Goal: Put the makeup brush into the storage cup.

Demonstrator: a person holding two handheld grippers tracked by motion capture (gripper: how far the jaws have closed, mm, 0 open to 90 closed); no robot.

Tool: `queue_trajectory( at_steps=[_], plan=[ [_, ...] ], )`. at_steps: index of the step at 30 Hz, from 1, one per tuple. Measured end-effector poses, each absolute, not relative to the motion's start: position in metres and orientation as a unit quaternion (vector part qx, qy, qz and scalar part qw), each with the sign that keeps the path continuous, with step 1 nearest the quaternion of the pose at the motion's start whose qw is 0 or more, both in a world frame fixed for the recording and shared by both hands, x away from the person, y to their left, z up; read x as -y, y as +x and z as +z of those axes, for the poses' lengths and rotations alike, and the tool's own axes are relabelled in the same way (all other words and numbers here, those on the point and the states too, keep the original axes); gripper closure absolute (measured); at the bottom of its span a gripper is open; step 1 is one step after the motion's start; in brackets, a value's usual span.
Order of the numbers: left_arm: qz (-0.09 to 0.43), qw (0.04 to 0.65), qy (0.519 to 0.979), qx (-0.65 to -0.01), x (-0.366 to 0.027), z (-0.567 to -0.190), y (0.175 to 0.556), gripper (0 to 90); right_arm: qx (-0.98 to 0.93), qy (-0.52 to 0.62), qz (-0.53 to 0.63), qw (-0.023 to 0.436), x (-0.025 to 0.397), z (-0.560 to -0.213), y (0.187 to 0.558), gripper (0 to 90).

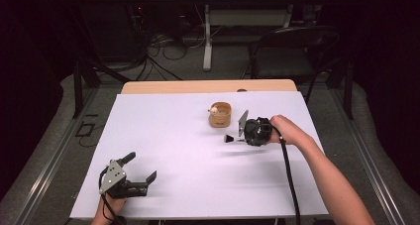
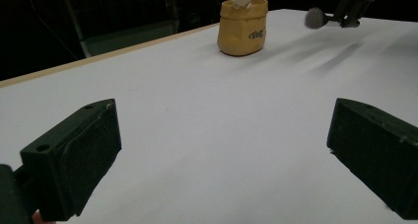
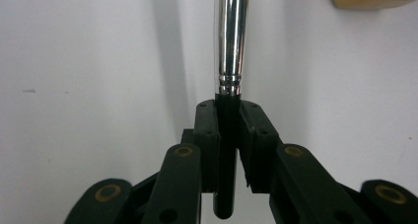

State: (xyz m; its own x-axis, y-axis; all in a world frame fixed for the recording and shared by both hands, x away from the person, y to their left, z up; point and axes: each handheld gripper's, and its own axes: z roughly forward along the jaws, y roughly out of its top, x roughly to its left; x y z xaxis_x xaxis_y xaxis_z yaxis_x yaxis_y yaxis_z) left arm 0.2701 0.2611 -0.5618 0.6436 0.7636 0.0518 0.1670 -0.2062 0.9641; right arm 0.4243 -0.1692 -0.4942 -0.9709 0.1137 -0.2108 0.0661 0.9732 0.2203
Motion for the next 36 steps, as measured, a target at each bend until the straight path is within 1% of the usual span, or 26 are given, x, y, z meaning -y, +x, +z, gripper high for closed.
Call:
queue_trajectory(
  at_steps=[5,7,16,25,32,36],
  plan=[
    [0.275,0.543,0.726,-0.320,-0.261,-0.562,0.270,0.0,-0.981,0.071,0.132,0.125,0.176,-0.490,0.422,79.3],
    [0.276,0.542,0.726,-0.321,-0.261,-0.562,0.270,0.0,-0.980,0.080,0.136,0.123,0.178,-0.488,0.421,79.2],
    [0.276,0.542,0.726,-0.320,-0.261,-0.562,0.270,0.0,-0.961,0.129,0.189,0.153,0.190,-0.482,0.418,79.2],
    [0.275,0.542,0.726,-0.321,-0.261,-0.562,0.270,0.0,-0.940,0.166,0.247,0.164,0.202,-0.478,0.418,79.3],
    [0.275,0.542,0.726,-0.321,-0.261,-0.562,0.271,0.0,-0.934,0.181,0.258,0.166,0.205,-0.477,0.419,79.3],
    [0.274,0.542,0.727,-0.321,-0.261,-0.562,0.271,0.0,-0.921,0.198,0.292,0.167,0.210,-0.477,0.420,79.3]
  ],
)
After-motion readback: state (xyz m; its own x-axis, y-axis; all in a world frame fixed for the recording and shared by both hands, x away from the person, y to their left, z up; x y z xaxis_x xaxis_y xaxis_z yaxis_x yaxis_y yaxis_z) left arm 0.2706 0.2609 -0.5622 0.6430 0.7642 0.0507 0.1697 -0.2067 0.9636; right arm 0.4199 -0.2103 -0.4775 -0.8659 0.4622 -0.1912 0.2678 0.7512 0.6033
